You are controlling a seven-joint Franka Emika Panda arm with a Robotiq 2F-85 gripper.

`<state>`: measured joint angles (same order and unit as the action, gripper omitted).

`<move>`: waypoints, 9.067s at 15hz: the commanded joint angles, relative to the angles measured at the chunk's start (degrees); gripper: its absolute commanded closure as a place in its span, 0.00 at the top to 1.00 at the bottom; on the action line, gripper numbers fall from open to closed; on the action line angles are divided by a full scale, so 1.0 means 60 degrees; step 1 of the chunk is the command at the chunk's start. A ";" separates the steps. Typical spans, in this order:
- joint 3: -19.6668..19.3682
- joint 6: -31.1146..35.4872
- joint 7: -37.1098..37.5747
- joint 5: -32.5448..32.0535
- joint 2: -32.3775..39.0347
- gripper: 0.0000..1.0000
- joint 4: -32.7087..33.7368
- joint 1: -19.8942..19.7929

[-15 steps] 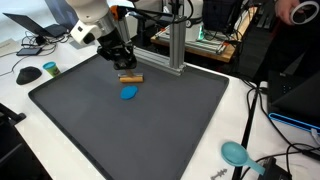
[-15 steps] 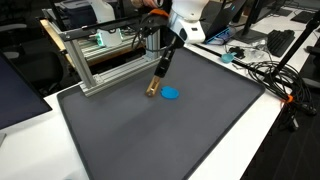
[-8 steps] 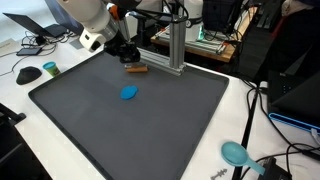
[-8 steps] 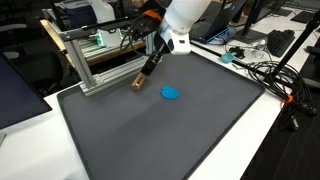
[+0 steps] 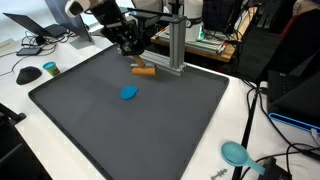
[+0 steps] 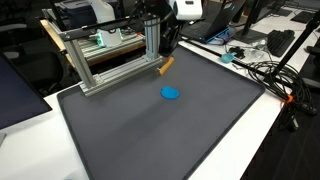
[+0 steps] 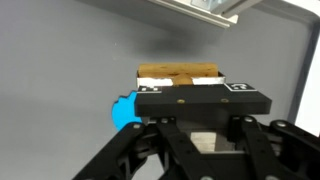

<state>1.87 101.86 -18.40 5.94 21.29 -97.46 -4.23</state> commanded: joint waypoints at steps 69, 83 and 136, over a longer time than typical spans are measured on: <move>-0.1305 0.4842 1.0504 -0.0939 0.0265 0.23 -0.1423 0.1100; -0.1200 0.3839 1.0150 -0.0672 0.1095 0.23 -0.0684 0.0960; -0.1196 -0.0100 0.8091 -0.0050 0.1067 0.23 0.0201 0.1099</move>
<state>-4.59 104.04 32.40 10.73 32.48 -91.83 0.42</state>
